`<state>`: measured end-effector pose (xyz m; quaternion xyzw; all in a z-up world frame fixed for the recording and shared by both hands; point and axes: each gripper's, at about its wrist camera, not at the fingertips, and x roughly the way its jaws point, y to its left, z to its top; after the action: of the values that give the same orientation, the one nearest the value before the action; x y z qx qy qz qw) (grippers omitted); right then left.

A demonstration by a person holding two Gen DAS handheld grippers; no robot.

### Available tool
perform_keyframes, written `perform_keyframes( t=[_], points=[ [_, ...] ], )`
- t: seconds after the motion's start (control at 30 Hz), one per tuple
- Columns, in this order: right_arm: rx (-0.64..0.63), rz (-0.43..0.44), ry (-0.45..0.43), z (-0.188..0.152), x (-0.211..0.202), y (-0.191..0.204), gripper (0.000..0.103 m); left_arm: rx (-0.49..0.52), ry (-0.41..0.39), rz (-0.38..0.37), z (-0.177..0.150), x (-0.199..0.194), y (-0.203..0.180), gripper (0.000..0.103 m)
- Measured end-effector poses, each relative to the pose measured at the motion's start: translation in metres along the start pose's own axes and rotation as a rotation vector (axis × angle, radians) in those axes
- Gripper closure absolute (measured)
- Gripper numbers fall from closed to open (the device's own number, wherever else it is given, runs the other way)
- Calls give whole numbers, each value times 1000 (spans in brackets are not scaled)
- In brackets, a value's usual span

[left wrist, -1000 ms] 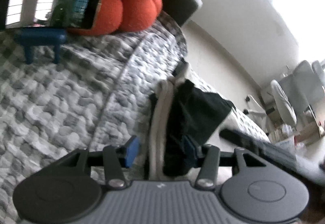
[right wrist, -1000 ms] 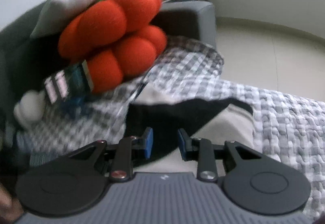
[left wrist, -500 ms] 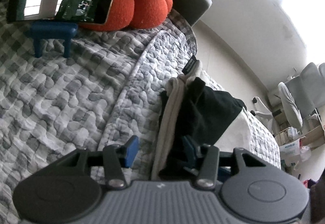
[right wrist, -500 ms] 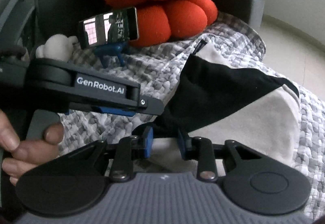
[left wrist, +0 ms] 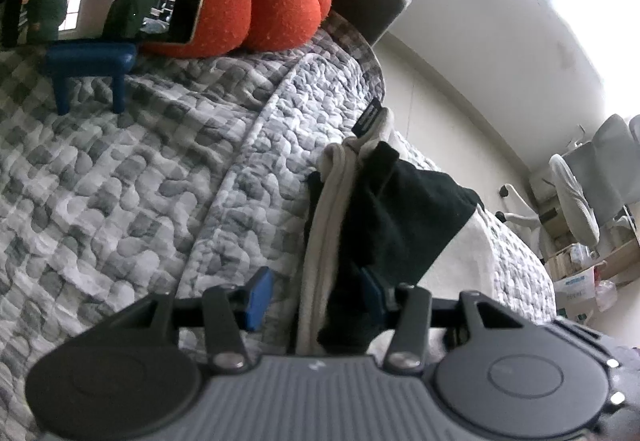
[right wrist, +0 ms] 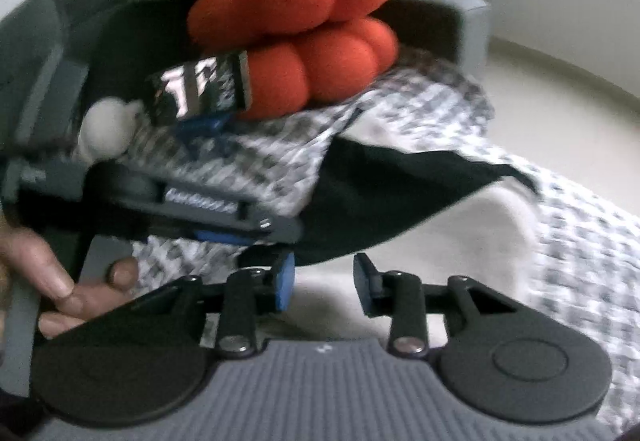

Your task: Fold clothes

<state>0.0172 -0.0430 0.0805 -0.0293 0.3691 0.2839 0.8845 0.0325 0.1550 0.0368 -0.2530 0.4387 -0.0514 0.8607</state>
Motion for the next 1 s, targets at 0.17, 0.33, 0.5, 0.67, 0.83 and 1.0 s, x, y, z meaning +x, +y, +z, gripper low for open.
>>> perform_keyframes(
  t=[0.17,0.33,0.5,0.67,0.83,1.0],
  points=[
    [268,-89,-44,-17,-30,-54,45,10,3,11,0,3,-3,54],
    [506,-93,-55,-45,-46,-95,43,28,0,27,-2,3,-6,54],
    [624,-58,-51,-52,-35,-113,36,41,-2,37,-4,4,-8,54],
    [680,-67,-25,-55,-24,-120,34,50,-3,44,-5,4,-8,54],
    [703,-57,-9,-59,-18,-124,32,52,-3,45,-6,4,-7,52],
    [715,-17,0,-59,-11,-125,31,50,-2,45,-5,4,-6,52]
  ],
)
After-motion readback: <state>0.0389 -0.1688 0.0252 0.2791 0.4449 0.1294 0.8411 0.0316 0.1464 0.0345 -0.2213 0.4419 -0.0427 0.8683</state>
